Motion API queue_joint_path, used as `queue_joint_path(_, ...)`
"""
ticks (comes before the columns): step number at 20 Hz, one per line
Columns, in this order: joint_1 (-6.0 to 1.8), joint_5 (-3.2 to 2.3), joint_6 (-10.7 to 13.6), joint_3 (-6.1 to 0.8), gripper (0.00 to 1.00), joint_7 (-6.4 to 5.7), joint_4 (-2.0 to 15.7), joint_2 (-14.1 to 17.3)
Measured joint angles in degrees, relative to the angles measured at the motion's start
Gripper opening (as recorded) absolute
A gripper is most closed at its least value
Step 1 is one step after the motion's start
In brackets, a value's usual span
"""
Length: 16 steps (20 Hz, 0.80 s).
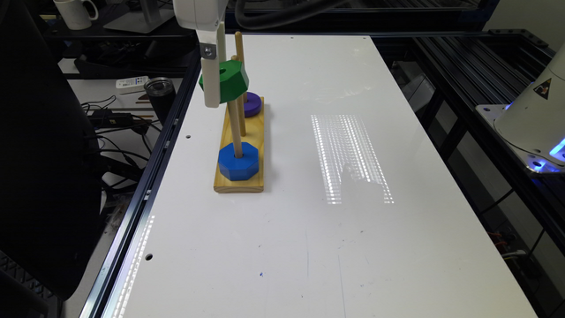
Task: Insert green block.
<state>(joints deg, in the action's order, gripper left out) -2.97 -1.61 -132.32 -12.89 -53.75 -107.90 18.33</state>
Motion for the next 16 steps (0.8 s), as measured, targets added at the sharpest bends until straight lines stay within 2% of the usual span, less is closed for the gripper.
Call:
queue_joint_path(8,0.16,-0.01,0.4,-0.14,0.00,-0.04,-0.27,-0.1)
queue_joint_path(13,0.21,-0.01,0.5,-0.27,0.00,-0.12,-2.09,-1.4)
queue_joint_path(16,0.22,-0.01,0.5,-0.28,0.00,-0.13,-2.20,-1.5)
